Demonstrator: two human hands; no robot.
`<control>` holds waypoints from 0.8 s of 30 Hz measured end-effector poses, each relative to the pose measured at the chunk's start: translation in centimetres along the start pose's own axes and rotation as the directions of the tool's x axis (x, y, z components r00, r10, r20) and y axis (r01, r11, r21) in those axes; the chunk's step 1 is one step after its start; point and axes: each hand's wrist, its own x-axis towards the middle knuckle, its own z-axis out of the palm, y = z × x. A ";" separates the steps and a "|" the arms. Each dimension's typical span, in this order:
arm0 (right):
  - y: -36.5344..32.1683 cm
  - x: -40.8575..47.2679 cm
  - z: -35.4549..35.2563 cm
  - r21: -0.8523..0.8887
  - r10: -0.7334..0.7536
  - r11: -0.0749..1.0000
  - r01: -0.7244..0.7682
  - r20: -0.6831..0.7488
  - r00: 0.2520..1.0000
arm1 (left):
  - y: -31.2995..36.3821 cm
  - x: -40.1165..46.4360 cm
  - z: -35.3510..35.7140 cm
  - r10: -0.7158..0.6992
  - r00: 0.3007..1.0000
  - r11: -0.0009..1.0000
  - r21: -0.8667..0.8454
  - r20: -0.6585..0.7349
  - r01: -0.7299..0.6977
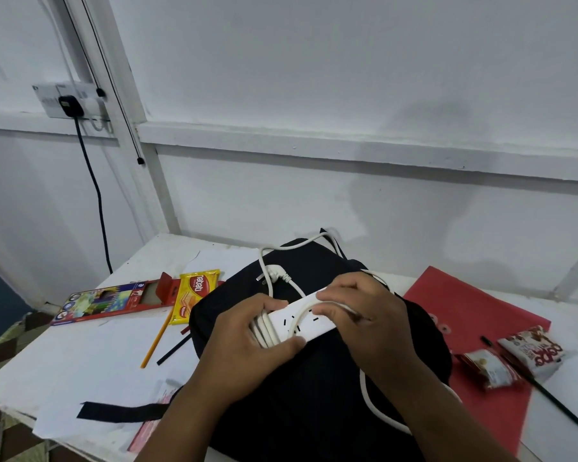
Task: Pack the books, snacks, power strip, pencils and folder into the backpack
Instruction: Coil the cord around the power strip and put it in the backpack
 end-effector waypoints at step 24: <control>4.2 0.0 -0.9 0.252 0.349 0.899 -0.357 0.079 0.934 | -0.2 0.7 -0.4 0.131 0.986 0.971 -0.214 0.100 -0.108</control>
